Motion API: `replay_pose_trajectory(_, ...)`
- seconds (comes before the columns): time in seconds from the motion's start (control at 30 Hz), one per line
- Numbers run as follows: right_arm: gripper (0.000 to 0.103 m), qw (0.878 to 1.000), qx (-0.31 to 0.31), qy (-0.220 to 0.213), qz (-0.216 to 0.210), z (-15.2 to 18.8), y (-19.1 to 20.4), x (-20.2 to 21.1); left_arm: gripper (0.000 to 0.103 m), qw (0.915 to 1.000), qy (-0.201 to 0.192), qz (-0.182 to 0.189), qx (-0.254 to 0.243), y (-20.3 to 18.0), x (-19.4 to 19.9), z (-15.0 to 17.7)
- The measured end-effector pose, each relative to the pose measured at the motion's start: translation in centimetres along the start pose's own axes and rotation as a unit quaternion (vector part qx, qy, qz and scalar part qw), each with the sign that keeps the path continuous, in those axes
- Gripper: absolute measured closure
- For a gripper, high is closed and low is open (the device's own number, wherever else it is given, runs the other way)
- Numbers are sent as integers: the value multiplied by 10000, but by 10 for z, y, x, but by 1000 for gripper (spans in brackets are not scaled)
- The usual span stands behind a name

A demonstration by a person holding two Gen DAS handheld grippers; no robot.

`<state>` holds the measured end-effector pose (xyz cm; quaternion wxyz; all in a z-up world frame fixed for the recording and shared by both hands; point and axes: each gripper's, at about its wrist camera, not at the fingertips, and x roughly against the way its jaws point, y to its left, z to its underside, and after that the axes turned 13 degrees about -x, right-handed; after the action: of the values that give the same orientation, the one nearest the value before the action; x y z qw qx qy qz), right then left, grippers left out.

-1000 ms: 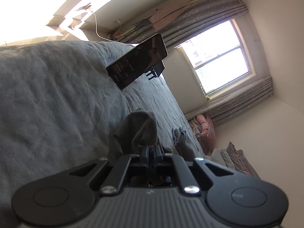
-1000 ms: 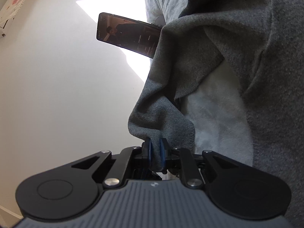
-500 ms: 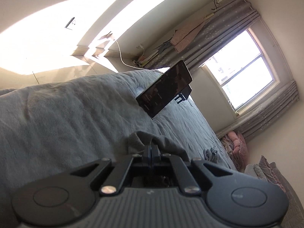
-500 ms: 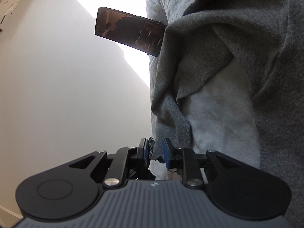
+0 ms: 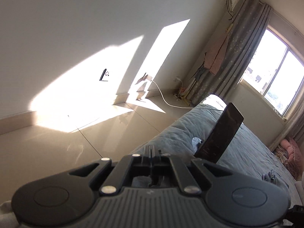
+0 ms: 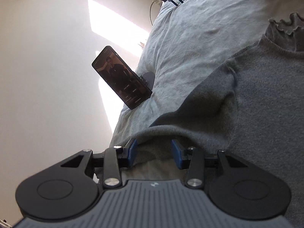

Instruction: Fold clothes

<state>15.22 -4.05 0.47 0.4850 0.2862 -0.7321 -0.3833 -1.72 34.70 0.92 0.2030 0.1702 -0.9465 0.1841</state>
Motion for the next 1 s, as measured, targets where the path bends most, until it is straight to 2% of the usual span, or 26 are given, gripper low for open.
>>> replay_pose_trajectory(0.1, 59, 9964, 656, -351, 397, -7, 3, 15, 103, 9999, 95, 26, -115, -2, -13, -11)
replay_pose_trajectory(0.23, 59, 9757, 1821, -721, 985, -12, 5, 26, 103, 9991, 199, 23, -387, -10, -25, -26)
replay_pose_trajectory(0.33, 59, 9496, 2816, -638, 1218, -9, 9, 17, 103, 9982, 314, 9, -503, -13, -33, -33)
replay_pose_trajectory(0.43, 59, 9171, 3760, -399, 1267, 0, 14, 2, 103, 9970, 428, -55, -644, -16, -40, -37)
replay_pose_trajectory(0.53, 61, 8883, 4356, -179, 1444, 8, 14, -14, 103, 9954, 508, -107, -805, -19, -46, -40)
replay_pose_trajectory(0.6, 91, 8696, 4684, -29, 1560, 13, 14, -25, 103, 9942, 556, -137, -915, -20, -49, -41)
replay_pose_trajectory(0.63, 101, 8637, 4776, -35, 1607, 15, 14, -28, 103, 9936, 574, -145, -959, -20, -51, -42)
replay_pose_trajectory(0.7, 101, 8626, 4774, -277, 1650, 15, 14, -28, 103, 9929, 593, -155, -1024, -20, -54, -43)
replay_pose_trajectory(0.83, 101, 8808, 4330, -1028, 1614, 3, 16, -20, 103, 9927, 549, -149, -1066, -21, -64, -49)
replay_pose_trajectory(0.9, 101, 8844, 4200, -1113, 1704, -2, 15, -26, 103, 9921, 576, -168, -1104, -24, -75, -52)
replay_pose_trajectory(1.0, 101, 8799, 4215, -1042, 1930, -3, 12, -44, 103, 9897, 749, -240, -1195, -30, -96, -50)
